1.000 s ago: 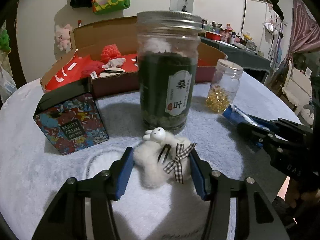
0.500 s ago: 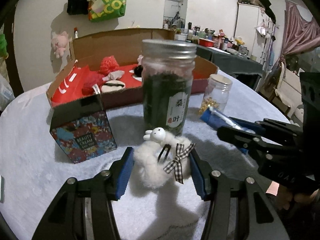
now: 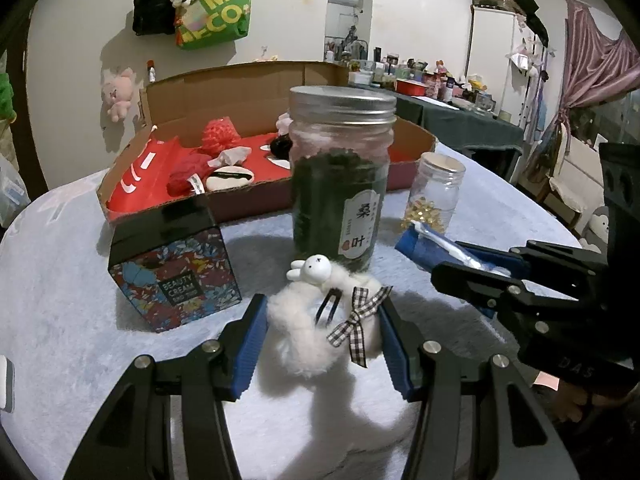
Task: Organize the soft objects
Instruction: 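Carry the sheep plush and blue towel over the box with both grippers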
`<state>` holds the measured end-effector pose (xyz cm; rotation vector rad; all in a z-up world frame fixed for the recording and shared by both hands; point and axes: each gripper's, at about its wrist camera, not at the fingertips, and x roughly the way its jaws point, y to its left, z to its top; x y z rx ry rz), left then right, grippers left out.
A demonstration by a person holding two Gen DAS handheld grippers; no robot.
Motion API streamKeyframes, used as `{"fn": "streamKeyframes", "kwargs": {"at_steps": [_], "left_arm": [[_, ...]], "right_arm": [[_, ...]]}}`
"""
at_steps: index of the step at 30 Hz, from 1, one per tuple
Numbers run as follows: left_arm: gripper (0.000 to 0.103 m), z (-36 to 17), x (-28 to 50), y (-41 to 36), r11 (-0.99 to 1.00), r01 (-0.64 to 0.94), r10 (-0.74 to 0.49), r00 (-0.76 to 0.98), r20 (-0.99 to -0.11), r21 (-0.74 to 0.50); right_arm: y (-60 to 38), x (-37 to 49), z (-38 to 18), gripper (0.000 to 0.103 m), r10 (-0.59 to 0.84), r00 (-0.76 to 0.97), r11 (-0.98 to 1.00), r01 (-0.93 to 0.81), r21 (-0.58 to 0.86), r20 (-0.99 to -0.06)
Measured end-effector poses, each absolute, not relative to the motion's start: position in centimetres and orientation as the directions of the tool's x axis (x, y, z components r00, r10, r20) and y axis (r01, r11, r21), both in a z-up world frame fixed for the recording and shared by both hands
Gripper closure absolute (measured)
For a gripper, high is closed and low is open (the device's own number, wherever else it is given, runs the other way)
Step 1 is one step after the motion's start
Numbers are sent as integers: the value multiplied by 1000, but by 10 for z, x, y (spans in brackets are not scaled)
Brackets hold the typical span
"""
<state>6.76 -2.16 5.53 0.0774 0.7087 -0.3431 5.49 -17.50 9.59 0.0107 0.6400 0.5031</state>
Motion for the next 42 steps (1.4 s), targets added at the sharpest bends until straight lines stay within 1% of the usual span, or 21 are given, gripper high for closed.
{"fn": "streamKeyframes", "kwargs": {"at_steps": [11,25,30,42], "left_arm": [[47,57,57,6,955,296,-247,729,-639,-31],[47,56,44,71,982,190,-142,761,-634,9],[47,56,50,89,986,165,-128,758,-639,-2],[47,59,84,121,981,185,-110,777,-620,59]], "right_arm": [[-194,55,97,80,445,688,888,-419,187,-572],[-240,61,95,80,381,705,921,-342,184,-598],[-251,66,95,80,369,710,927,-328,183,-599],[-271,90,103,80,352,716,929,-344,134,-603]]}}
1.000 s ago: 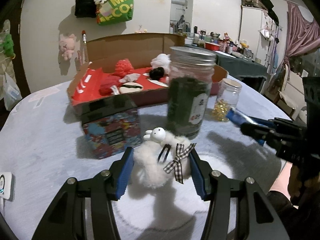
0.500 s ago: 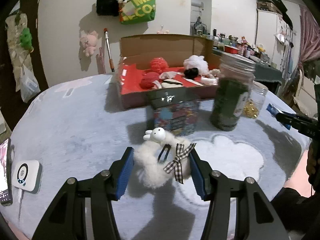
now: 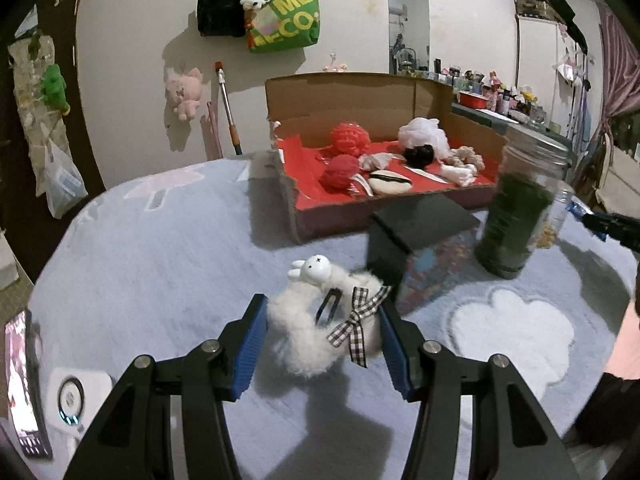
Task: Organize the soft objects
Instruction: 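Carry the sheep plush and blue towel over the box with both grippers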
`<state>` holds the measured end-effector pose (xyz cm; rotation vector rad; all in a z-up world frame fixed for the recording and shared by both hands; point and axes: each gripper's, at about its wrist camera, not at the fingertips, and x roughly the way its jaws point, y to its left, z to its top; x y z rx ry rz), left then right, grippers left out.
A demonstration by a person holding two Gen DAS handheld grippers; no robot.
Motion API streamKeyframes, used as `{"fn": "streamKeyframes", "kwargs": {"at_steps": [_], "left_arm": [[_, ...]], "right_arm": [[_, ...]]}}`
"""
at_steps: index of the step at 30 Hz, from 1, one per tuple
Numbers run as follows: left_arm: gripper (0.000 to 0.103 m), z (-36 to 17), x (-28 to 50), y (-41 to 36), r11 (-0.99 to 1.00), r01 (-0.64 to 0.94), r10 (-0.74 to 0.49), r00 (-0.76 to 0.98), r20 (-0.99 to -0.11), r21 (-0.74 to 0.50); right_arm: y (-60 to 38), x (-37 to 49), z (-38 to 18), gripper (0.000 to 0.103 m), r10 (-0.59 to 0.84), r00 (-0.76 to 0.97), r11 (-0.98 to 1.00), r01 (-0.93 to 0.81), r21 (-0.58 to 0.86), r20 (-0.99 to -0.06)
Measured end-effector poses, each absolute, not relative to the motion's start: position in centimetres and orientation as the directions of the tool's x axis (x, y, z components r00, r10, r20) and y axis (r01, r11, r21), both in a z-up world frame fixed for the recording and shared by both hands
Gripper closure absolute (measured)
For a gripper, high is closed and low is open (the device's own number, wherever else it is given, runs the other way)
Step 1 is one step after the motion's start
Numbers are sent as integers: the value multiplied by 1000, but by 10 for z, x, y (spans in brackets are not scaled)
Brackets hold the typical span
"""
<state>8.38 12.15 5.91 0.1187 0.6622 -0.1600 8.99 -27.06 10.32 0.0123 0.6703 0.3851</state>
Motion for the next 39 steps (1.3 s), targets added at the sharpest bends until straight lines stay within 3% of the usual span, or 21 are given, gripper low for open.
{"fn": "streamKeyframes", "kwargs": {"at_steps": [14,30,39], "left_arm": [[47,71,129,130,965,246,-136,763,-632,88],[47,111,188,87,911,411,-287,696,-659,38],[47,127,230,27,847,529,-336,620,-709,61]], "right_arm": [[-273,143,114,80,398,663,901,-411,135,-634],[-249,202,146,80,504,582,835,-519,186,-638],[-211,239,144,80,409,537,862,-492,120,-738]]}}
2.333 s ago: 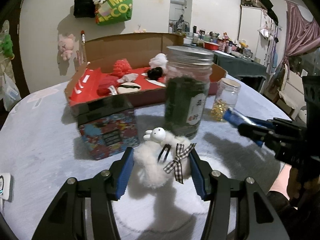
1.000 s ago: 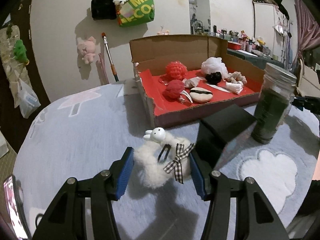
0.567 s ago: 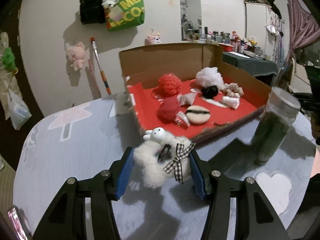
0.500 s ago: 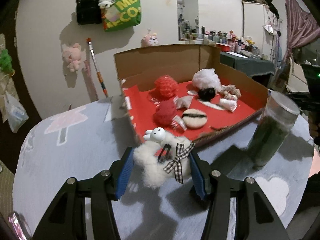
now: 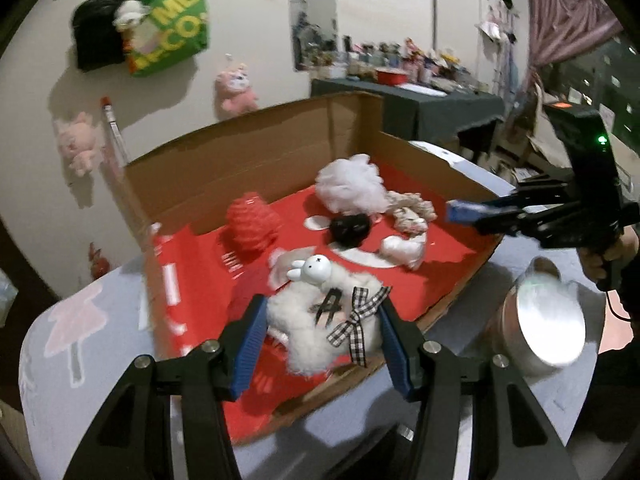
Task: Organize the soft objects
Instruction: 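Carry the sheep plush and blue towel over the box with both grippers, then lower both grippers into the box and open them to release the items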
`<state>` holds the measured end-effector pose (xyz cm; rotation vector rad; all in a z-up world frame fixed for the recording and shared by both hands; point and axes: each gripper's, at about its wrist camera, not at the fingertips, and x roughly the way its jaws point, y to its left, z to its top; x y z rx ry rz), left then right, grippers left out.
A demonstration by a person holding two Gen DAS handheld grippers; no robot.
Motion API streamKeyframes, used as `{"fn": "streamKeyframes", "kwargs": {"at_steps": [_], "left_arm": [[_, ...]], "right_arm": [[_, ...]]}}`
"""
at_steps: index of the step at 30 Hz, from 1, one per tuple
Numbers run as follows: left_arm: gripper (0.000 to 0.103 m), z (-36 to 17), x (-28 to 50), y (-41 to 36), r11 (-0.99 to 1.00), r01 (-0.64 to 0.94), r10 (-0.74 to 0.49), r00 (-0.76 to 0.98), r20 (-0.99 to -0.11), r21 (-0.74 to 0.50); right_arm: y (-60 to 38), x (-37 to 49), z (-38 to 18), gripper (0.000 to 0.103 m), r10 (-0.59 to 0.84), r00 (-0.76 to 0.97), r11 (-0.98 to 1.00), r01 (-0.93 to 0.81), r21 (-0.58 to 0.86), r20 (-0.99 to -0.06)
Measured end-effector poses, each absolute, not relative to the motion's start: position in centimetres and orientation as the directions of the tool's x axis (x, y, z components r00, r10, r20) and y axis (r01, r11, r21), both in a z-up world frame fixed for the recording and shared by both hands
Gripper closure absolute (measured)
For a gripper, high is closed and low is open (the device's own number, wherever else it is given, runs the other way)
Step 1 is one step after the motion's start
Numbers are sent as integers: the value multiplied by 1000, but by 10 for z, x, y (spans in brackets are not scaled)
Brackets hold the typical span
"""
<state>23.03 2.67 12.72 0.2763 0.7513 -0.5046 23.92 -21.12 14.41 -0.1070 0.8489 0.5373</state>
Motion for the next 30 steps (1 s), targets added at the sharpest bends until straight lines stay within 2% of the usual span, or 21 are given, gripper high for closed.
{"fn": "streamKeyframes", "kwargs": {"at_steps": [5,12,30], "left_arm": [[47,122,259,-4,813,581,-348,547,-761,45],[47,108,290,-28,790,613,-331,462,-823,26],[47,67,328,-62,775,631,-244,355,-902,38]], "right_arm": [[-194,263,131,80,333,476,876,-476,80,-814],[-184,282,117,80,267,405,885,-461,57,-875],[-174,300,100,80,215,378,886,-464,17,-901]]}}
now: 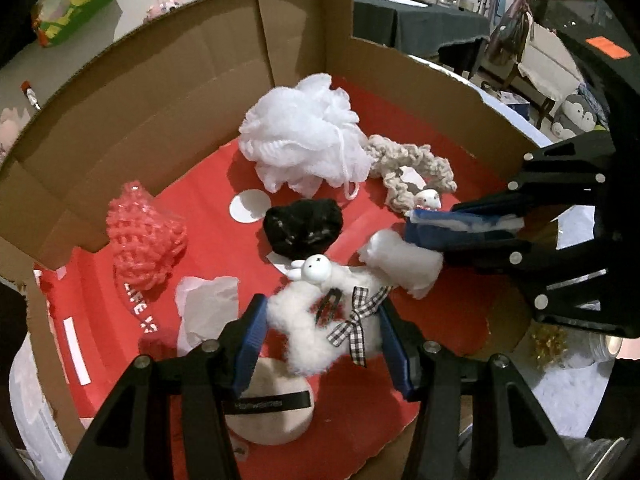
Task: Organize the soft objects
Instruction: 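Lower both grippers into the box and open them to release the items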
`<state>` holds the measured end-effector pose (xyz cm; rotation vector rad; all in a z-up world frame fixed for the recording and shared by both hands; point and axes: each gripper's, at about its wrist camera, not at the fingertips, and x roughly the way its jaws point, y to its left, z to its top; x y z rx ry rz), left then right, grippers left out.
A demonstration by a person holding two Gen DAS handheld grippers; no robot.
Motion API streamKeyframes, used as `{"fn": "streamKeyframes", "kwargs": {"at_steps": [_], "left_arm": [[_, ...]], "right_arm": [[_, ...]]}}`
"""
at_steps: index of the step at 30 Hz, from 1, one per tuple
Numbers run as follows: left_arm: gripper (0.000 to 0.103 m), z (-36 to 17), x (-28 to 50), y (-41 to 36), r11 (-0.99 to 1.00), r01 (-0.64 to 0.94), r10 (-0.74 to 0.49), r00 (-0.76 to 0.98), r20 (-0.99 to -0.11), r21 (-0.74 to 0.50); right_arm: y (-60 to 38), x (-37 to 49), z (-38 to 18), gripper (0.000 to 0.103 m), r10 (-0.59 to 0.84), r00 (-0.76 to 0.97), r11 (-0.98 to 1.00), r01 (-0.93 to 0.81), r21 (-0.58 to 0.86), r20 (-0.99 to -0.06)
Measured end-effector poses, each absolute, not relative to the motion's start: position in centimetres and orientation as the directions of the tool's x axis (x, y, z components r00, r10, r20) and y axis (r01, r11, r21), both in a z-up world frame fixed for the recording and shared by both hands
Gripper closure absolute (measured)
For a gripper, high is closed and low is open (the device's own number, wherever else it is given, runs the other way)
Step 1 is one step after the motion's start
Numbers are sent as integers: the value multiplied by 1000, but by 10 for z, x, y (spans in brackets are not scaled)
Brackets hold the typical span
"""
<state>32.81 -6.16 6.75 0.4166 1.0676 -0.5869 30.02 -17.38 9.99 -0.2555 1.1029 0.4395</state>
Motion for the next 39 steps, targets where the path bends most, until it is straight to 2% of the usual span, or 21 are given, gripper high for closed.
{"fn": "streamKeyframes", "kwargs": {"at_steps": [21,33,36,37,39], "left_arm": [[45,56,339,-72,791,611,-213,316,-924,27],[27,72,332,-54,827,563,-243,381,-892,15],[20,83,326,-43,847,531,-255,415,-873,5],[19,86,325,-39,853,521,-260,426,-866,1],[19,92,321,-31,867,498,-268,441,-857,-15]], "right_arm": [[-163,299,92,79,159,377,865,-499,-55,-913],[-165,296,97,79,137,400,874,-480,-80,-906],[-168,293,104,79,139,409,877,-474,-80,-902],[-168,292,106,77,141,413,878,-473,-80,-900],[-169,290,109,66,141,419,880,-468,-80,-897]]}}
